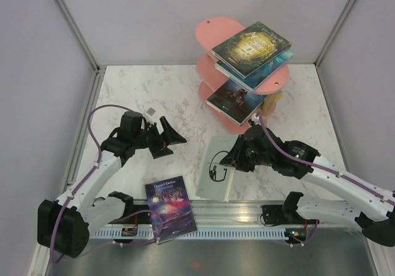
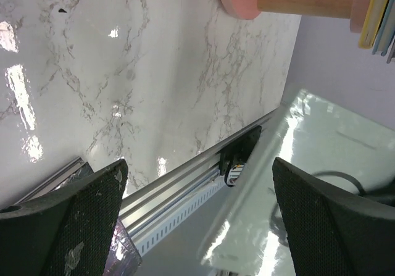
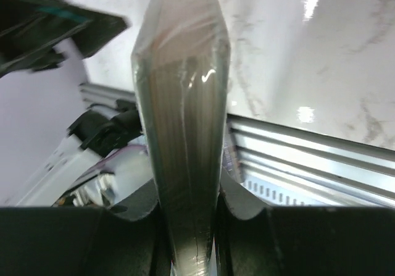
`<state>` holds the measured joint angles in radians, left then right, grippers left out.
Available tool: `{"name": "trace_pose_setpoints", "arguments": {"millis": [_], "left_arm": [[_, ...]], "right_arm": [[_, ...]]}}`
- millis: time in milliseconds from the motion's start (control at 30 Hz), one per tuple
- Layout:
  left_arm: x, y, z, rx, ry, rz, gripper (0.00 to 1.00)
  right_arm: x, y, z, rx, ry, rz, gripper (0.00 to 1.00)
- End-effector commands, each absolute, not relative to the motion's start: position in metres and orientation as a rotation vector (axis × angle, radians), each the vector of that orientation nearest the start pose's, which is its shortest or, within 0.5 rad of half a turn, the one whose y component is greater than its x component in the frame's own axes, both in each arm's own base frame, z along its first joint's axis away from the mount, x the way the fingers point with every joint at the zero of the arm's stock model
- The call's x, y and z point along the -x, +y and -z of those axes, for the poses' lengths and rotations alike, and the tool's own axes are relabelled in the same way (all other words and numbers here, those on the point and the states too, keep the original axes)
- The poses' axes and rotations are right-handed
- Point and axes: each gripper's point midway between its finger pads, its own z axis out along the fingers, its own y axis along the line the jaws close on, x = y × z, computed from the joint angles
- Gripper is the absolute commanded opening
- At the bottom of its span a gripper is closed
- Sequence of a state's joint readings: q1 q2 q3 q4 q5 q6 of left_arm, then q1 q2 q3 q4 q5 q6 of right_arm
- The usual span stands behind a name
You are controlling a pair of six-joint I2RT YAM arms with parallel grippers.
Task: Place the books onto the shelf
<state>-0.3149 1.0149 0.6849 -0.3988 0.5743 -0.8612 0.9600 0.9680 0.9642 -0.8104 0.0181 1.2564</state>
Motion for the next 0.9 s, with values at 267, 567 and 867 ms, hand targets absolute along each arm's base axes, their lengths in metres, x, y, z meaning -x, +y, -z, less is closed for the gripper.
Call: {"name": "trace_pose_setpoints", "arguments": {"millis": [267, 567, 867], "left_arm": [[-0.215, -0.197, -0.179, 0.297, 2.424, 1.233, 1.0], [-0.219, -0.199, -0.191, 0.307, 2.404, 1.246, 1.0], [-0.216, -0.198, -0.211, 0.29, 2.366, 1.251, 1.0]], "right_arm": [[-0.131, 0.289, -0.466, 0.047, 1.997, -1.477, 0.0], [-0.255, 0.242, -0.536, -0.215, 1.788, -1.266, 0.0], [-0.351, 0.157, -0.585, -0.434, 1.614, -1.282, 0.0]]}}
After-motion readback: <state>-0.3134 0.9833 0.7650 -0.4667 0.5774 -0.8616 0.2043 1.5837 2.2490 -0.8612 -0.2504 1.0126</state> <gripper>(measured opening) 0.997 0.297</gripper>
